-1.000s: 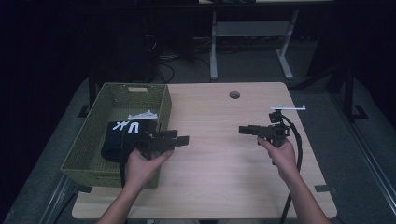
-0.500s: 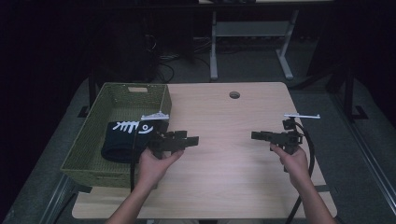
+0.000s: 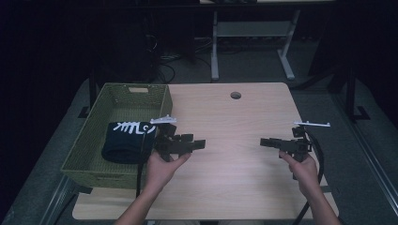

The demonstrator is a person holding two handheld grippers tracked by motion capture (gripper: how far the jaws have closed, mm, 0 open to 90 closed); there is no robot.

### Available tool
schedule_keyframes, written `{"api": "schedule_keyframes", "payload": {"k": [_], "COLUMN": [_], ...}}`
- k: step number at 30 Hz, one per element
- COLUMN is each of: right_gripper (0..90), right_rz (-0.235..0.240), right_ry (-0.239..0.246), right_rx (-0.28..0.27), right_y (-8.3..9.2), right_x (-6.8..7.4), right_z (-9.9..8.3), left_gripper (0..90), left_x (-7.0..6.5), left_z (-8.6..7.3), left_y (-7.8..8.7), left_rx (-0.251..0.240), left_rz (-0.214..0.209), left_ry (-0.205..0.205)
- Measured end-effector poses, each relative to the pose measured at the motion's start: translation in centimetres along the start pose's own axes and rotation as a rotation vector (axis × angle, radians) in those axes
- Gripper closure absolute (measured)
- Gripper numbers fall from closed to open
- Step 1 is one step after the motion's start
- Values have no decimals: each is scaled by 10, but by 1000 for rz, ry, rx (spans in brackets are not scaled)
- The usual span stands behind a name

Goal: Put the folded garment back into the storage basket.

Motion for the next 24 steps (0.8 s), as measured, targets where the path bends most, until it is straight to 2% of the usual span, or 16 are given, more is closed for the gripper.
{"api": "schedule_keyframes", "payload": {"k": [15,24], "right_gripper": [302,289], "right_rz": [-8,-11], "right_ry": [-22,-26], "right_rx": [5,-7], "right_y": [8,17], "right_x": [-17,-26], "right_z": [-23,-36], "left_gripper": [288,286], "left_x": [0,4], "left_z": [-7,-17], "left_y": [-17,-28], "left_rx": [7,4], "left_rz": [-1,20], "left_ry": [3,7]}}
Point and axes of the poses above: each handheld gripper's, and its own axes: y roughly backward along the jaws, z roughly out of its top, x roughly to its left, the point moved 2 cm from there along -y, roughly forward along the jaws, and after that the axes turned 10 degrees about x, right-handed, at the moved point
